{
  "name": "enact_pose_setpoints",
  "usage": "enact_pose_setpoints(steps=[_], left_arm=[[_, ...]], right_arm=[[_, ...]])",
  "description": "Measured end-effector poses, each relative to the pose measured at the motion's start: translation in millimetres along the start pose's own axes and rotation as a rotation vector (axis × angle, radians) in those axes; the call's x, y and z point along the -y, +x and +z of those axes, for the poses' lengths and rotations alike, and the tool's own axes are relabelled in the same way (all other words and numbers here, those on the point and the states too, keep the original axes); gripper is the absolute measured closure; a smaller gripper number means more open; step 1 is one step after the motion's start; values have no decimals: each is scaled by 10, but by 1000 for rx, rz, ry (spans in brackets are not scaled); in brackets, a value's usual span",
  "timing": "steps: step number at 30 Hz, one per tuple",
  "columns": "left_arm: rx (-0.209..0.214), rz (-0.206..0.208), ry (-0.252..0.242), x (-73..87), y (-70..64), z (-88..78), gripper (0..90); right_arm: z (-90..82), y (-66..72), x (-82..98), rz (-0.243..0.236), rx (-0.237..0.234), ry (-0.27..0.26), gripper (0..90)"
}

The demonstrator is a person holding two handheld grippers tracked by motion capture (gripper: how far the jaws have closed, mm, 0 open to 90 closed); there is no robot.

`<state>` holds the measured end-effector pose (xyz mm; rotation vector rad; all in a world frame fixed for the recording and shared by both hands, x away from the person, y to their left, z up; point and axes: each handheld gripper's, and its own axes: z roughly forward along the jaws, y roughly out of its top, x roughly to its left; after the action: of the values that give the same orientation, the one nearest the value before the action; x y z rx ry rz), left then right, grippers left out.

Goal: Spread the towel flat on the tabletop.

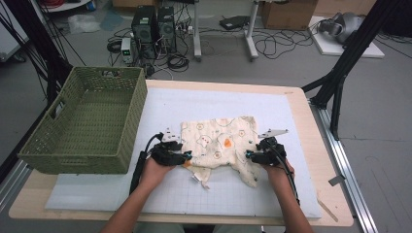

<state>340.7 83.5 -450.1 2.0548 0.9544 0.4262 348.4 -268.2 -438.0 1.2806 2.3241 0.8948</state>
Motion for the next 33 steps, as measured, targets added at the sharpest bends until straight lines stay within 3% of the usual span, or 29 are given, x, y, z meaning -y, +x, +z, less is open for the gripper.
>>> enact_pose_setpoints(steps=[1, 2, 3, 5, 8, 10, 12, 15, 19, 22, 24, 28, 30, 33], left_arm=[[29, -2, -9, 2, 12, -2, 698], [24, -10, -13, 2, 14, 3, 851], [17, -3, -17, 0, 12, 4, 868], [-13, -6, -44, -8, 51, -12, 870], [-64, -70, -105, -23, 170, -39, 872], [-72, -79, -96, -62, 242, -27, 872], [-78, -107, -129, -139, 311, -19, 871], [-110, -86, -132, -245, 374, 34, 871], [-129, -81, -95, -317, 447, 183, 871], [-164, -75, -124, -316, 429, 246, 866], [-162, -87, -116, -304, 419, 274, 810], [-130, -121, -120, -281, 427, 232, 499], [-136, -109, -147, -265, 424, 184, 455], [-108, -121, -176, -243, 417, 122, 418]], right_arm=[[6, -1, -12, -11, 8, -4, 592], [4, 3, -14, -22, -5, -4, 718], [3, 16, -23, -52, -40, -5, 884], [2, 25, -30, -75, -46, -6, 886], [4, 4, -51, -73, -33, -48, 886], [25, -32, -76, -68, -15, -63, 886], [63, -86, -111, -65, 0, -71, 886], [143, -177, -217, -77, 52, -75, 886], [212, -238, -268, -92, 109, -102, 886], [290, -252, -302, -108, 168, -89, 886], [321, -240, -313, -93, 180, -95, 884], [297, -253, -299, -70, 144, -110, 781], [239, -256, -289, -69, 136, -131, 745], [135, -244, -271, -63, 111, -162, 668]])
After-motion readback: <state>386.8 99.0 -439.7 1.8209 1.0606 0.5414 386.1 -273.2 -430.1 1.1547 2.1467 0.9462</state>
